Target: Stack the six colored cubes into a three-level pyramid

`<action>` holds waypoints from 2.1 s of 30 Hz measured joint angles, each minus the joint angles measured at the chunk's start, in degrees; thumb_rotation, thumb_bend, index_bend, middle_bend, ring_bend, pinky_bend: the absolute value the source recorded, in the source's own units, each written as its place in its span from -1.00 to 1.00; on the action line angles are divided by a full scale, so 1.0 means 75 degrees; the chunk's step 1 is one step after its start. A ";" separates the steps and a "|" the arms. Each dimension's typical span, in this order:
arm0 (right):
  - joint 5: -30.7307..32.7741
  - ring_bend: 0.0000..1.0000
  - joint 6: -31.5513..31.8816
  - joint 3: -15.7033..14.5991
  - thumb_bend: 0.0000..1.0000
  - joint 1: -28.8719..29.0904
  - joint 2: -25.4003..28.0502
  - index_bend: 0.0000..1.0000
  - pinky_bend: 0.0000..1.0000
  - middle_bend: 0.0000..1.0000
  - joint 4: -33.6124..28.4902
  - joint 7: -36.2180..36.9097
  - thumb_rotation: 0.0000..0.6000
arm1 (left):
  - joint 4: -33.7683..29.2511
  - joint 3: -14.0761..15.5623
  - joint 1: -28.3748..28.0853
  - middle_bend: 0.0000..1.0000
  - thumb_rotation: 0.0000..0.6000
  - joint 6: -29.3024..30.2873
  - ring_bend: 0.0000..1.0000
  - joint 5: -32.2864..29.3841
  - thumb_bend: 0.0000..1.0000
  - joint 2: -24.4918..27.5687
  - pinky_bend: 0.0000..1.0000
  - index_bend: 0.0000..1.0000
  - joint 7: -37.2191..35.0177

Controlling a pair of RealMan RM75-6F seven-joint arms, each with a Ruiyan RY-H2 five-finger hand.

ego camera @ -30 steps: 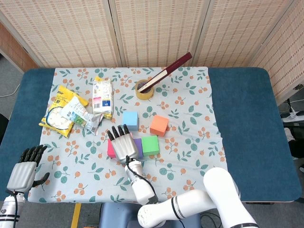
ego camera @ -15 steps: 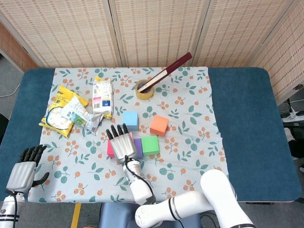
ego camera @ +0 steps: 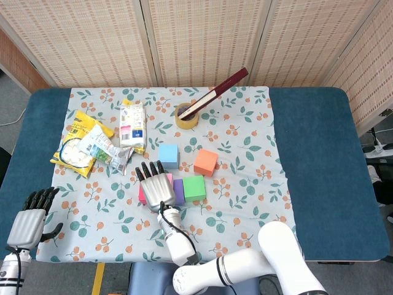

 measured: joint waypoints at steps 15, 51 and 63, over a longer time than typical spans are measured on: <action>-0.0445 -1.00 0.0195 -0.0416 -0.64 -0.0919 0.1710 -1.00 -1.00 -1.00 -0.2299 0.0127 1.00 | -0.0017 0.0022 0.0008 -0.92 1.00 0.0002 -1.00 -0.0009 -0.38 -0.0051 -0.89 -1.00 0.0180; -0.7675 -1.00 -0.4671 -0.3763 -0.68 -0.2170 0.4421 -1.00 -1.00 -1.00 0.2402 0.5139 1.00 | 0.0329 -0.0136 -0.0201 -0.92 1.00 -0.0561 -1.00 -0.0821 -0.38 -0.0598 -0.89 -1.00 0.1045; -0.8261 -1.00 -0.4929 -0.3828 -0.68 -0.2063 0.3578 -1.00 -1.00 -1.00 0.3628 0.5736 1.00 | 0.0372 -0.0167 -0.0215 -0.92 1.00 -0.0557 -1.00 -0.0944 -0.38 -0.0639 -0.89 -1.00 0.1123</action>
